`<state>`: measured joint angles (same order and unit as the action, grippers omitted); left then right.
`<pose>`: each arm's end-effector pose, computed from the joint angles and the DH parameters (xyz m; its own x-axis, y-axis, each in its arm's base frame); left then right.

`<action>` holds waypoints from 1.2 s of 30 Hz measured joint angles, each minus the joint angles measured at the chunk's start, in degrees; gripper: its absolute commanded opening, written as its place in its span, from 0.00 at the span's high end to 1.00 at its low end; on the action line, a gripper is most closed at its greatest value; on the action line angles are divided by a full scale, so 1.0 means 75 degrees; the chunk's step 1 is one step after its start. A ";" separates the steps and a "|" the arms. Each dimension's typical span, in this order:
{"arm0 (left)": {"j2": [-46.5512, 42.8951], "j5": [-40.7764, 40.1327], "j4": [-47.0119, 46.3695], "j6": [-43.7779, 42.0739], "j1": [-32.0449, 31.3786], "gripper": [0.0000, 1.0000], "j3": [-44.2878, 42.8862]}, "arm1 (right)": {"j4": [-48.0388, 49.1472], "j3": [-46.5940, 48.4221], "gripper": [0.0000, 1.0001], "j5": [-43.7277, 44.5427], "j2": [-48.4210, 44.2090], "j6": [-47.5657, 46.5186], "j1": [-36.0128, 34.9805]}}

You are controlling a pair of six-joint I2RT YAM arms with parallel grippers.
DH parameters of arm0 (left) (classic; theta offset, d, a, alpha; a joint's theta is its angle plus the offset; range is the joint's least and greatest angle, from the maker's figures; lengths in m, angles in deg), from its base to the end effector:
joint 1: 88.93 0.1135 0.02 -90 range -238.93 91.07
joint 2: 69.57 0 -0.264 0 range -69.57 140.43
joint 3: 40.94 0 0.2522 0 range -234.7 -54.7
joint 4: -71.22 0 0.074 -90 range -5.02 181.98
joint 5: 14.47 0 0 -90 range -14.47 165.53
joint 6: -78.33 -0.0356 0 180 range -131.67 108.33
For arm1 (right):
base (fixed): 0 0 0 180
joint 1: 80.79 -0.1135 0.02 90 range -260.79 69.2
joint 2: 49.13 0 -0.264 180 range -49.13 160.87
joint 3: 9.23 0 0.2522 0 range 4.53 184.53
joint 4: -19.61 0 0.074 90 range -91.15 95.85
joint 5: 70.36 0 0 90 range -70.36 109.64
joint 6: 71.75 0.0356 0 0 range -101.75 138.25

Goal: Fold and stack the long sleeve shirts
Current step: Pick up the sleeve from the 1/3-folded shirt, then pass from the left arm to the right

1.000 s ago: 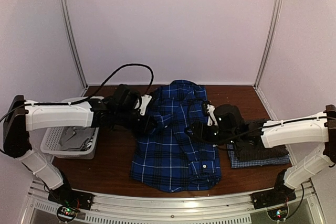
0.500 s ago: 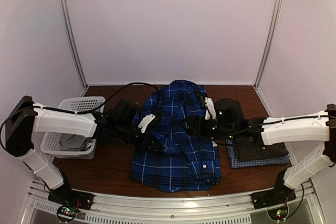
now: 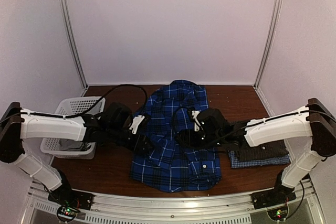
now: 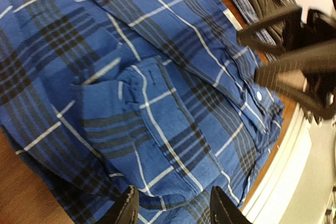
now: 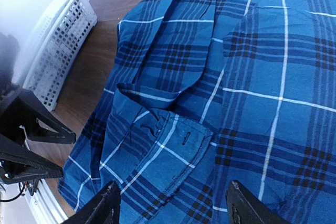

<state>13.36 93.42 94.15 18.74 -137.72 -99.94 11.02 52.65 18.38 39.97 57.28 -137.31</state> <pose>0.1840 -0.2267 0.1945 -0.8470 0.2360 -0.4762 0.4934 0.6823 -0.5394 0.1808 0.2748 0.1980 -0.7820 -0.0412 -0.6219 -0.4522 0.7242 0.5207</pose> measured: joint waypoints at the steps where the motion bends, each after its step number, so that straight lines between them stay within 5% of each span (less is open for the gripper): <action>1: -0.0035 -0.0099 -0.0003 0.0122 0.0000 0.52 -0.0003 | -0.0026 0.0134 0.31 0.0003 0.0181 -0.0038 -0.0055; 12: 0.1306 -0.1134 0.0344 0.0909 0.0000 0.53 -0.0810 | -0.0090 0.0440 0.32 0.0035 0.0545 -0.0117 -0.0154; 22: 0.1970 -0.1201 0.0507 0.0991 0.0000 1.00 -0.1314 | -0.0082 0.0350 0.31 0.0038 0.0472 -0.0122 -0.0154; 36: 0.0836 -0.0358 0.0562 -0.0087 0.0119 1.00 -0.1390 | -0.0003 0.0198 0.19 -0.0073 0.0423 -0.0644 -0.0117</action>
<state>19.64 90.73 98.37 18.09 -136.83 -110.36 11.00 54.13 17.84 43.13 52.45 -138.18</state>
